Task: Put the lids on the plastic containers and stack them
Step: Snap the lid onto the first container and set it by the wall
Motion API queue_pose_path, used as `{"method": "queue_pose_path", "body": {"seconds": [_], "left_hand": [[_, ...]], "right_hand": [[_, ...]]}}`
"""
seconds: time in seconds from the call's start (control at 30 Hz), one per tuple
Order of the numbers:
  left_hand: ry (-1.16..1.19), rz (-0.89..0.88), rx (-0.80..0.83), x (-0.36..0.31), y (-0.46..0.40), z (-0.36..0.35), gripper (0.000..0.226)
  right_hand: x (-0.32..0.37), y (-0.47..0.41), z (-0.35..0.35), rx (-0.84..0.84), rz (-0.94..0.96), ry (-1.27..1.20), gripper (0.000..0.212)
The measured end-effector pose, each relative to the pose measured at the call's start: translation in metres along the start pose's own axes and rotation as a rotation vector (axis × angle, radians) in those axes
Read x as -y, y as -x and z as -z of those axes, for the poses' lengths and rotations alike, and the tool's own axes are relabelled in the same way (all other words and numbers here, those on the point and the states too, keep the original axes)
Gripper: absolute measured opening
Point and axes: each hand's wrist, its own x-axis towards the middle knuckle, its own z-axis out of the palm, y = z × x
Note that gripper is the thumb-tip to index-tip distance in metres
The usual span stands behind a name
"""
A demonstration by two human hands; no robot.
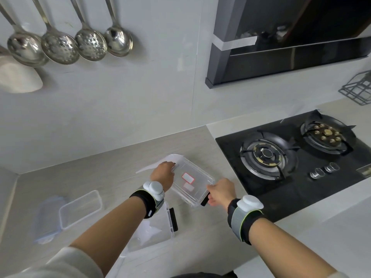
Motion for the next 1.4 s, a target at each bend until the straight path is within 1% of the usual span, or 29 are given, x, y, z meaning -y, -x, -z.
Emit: {"method": "queue_pose_path", "body": {"seconds": [0.13, 0.3, 0.5, 0.6, 0.67, 0.77, 0.83, 0.9, 0.93, 1.0, 1.07, 1.13, 1.23, 1.4], "left_hand": [[-0.021, -0.004, 0.009, 0.003, -0.002, 0.000, 0.020], [-0.007, 0.016, 0.001, 0.006, -0.005, -0.001, 0.023], [0.068, 0.055, -0.016, 0.013, -0.006, -0.005, 0.029], [0.109, 0.072, -0.006, 0.013, -0.008, -0.004, 0.030], [0.157, 0.086, -0.010, 0.014, -0.008, -0.004, 0.033], [0.267, 0.129, -0.004, 0.015, -0.006, -0.008, 0.047], [0.316, 0.197, 0.033, 0.015, -0.005, -0.012, 0.059], [0.341, 0.251, 0.061, 0.017, -0.006, -0.015, 0.066], [0.352, 0.263, 0.063, 0.018, -0.006, -0.015, 0.068], [0.375, 0.276, 0.053, 0.020, -0.007, -0.014, 0.070], [0.367, 0.275, 0.035, 0.020, -0.007, -0.010, 0.068], [0.308, 0.239, 0.015, 0.018, -0.008, -0.005, 0.059], [0.219, 0.175, 0.001, 0.016, -0.007, -0.002, 0.039], [0.222, 0.157, -0.023, 0.018, -0.005, -0.007, 0.034]], "right_hand": [[-0.004, -0.003, -0.002, 0.003, 0.024, 0.034, 0.018], [-0.010, -0.006, -0.004, -0.012, 0.041, 0.017, 0.023], [-0.015, -0.012, -0.005, -0.023, 0.065, 0.038, 0.029], [-0.018, -0.014, -0.007, -0.054, 0.096, 0.151, 0.040], [-0.018, -0.014, -0.008, -0.084, 0.101, 0.234, 0.040], [-0.016, -0.012, -0.007, -0.097, 0.024, 0.173, 0.058], [-0.015, -0.009, -0.007, -0.013, -0.016, 0.099, 0.052], [-0.016, -0.007, -0.009, 0.097, -0.046, 0.040, 0.034], [-0.017, -0.006, -0.011, 0.121, -0.050, 0.008, 0.029], [-0.021, -0.009, -0.016, 0.127, -0.034, -0.015, 0.018], [-0.021, -0.012, -0.019, 0.112, -0.018, -0.016, 0.011], [-0.019, -0.010, -0.018, 0.083, -0.022, -0.030, 0.010], [-0.018, -0.011, -0.018, 0.021, -0.025, -0.019, 0.018], [-0.013, -0.005, -0.022, -0.064, 0.035, 0.070, 0.017]]}}
